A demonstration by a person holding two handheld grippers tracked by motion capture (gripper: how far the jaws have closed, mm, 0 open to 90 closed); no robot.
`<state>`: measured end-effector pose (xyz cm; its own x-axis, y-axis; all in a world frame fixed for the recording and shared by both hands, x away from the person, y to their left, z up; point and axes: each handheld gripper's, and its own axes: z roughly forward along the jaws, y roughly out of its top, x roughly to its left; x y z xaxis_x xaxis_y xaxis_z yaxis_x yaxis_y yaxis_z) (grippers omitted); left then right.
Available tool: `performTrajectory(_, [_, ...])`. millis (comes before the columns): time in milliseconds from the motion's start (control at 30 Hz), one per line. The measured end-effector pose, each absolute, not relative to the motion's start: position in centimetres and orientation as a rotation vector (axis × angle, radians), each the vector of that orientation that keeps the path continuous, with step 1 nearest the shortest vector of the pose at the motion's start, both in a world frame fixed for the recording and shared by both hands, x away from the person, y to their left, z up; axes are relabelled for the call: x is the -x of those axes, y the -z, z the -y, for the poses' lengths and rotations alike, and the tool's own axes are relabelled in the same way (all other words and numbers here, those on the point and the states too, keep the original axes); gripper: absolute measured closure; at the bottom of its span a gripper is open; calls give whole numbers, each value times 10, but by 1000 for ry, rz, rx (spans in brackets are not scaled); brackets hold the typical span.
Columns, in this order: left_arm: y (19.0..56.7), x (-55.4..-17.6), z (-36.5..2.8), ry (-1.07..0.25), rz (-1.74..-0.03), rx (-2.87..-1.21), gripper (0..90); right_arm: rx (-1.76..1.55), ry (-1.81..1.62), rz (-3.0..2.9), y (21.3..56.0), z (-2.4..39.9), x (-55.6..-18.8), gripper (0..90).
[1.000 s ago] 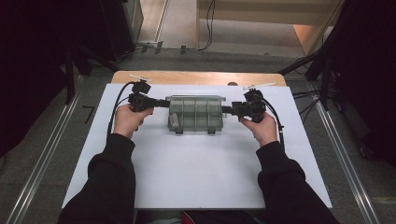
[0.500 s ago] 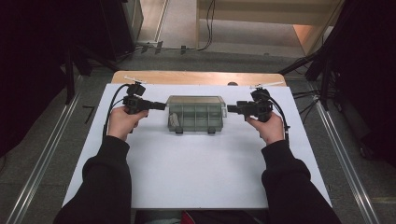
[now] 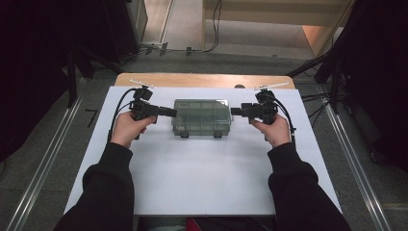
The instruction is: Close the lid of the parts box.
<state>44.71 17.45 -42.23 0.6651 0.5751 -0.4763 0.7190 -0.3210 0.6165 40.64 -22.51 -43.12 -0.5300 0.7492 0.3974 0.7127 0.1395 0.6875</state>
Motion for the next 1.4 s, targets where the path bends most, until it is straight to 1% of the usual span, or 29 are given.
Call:
performTrajectory(133, [424, -445, -168, 205, -1000, -2034, 449, -1479, -1348, -2364, 432, 218, -407, 298])
performTrajectory(233, [426, -444, -164, 197, -999, -2043, 450, -1466, -1339, -2380, 432, 213, -407, 312])
performTrajectory(300, [426, -442, -163, 178, -986, -2037, 469, -1467, -1332, -2396, 433, 209, -408, 321])
performTrajectory(333, [426, -441, -161, 180, -991, -2036, 482, -1464, -1325, -2408, 433, 207, -408, 353])
performTrajectory(367, [427, -440, -160, 174, -991, -2043, 532, -1458, -1311, -2412, 434, 205, -407, 393])
performTrajectory(400, [427, -439, -159, 167, -988, -2054, 579, -1448, -1298, -2414, 434, 203, -406, 414])
performTrajectory(433, [428, -438, -157, 155, -983, -2067, 625, -1449, -1285, -2416, 435, 201, -406, 465])
performTrajectory(467, [429, -437, -156, 151, -978, -2071, 729, -1446, -1276, -2423, 435, 199, -405, 526])
performTrajectory(500, [431, -437, -155, 149, -979, -2070, 784, -1437, -1262, -2426, 436, 197, -404, 571])
performTrajectory(533, [432, -436, -154, 155, -993, -2064, 818, -1427, -1259, -2423, 437, 195, -404, 635])
performTrajectory(600, [435, -436, -151, 147, -988, -2080, 866, -1423, -1257, -2438, 439, 193, -403, 717])
performTrajectory(667, [437, -435, -149, 140, -983, -2093, 893, -1433, -1272, -2452, 441, 191, -403, 791])
performTrajectory(700, [438, -435, -148, 146, -983, -2095, 900, -1437, -1284, -2462, 442, 191, -404, 830])
performTrajectory(767, [440, -434, -147, 137, -985, -2103, 900, -1418, -1275, -2470, 443, 189, -404, 871])
performTrajectory(967, [450, -437, -148, 141, -1002, -2104, 900, -1401, -1265, -2491, 448, 184, -405, 873])
performTrajectory(1167, [453, -437, -153, 165, -1000, -2075, 900, -1422, -1222, -2507, 456, 182, -407, 873])
performTrajectory(1400, [454, -436, -155, 161, -996, -2076, 900, -1445, -1188, -2514, 466, 180, -409, 873])
